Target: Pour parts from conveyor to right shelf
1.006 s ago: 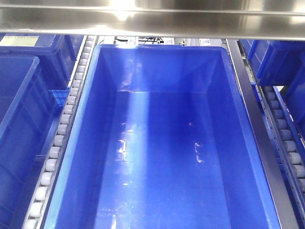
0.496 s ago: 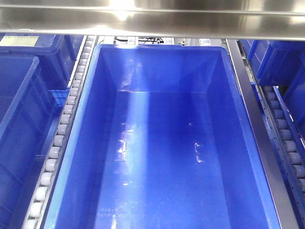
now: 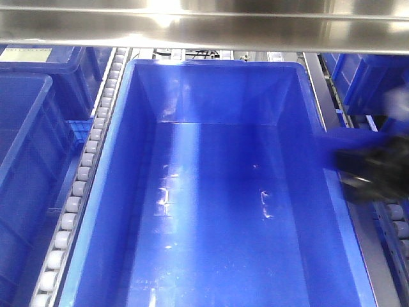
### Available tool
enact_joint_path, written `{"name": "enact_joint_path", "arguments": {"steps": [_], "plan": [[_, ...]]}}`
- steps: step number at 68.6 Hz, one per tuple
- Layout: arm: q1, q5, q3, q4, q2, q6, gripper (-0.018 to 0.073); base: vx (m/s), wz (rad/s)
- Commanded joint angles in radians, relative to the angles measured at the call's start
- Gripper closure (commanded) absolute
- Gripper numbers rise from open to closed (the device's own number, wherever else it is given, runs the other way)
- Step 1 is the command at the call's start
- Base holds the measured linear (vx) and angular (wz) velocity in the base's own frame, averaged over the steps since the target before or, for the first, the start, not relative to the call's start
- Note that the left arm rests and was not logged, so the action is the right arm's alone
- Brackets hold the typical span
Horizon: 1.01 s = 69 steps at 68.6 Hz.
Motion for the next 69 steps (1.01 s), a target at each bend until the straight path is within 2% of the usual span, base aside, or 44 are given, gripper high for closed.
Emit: {"name": "enact_joint_path", "arguments": {"steps": [1, 9, 23, 44, 69], "plan": [[0.06, -0.05, -0.1, 0.016, 0.083, -0.005, 0.0565, 0.0, 0.0], [0.133, -0.038, -0.179, 0.017, 0.22, 0.012, 0.0565, 0.0, 0.0], [0.182, 0.054, -0.308, 0.011, 0.439, 0.092, 0.0565, 0.0, 0.0], [0.183, 0.176, -0.473, 0.013, 0.698, 0.183, 0.0565, 0.0, 0.0], [0.183, 0.249, -0.59, 0.013, 0.89, 0.216, 0.0565, 0.0, 0.0]]}}
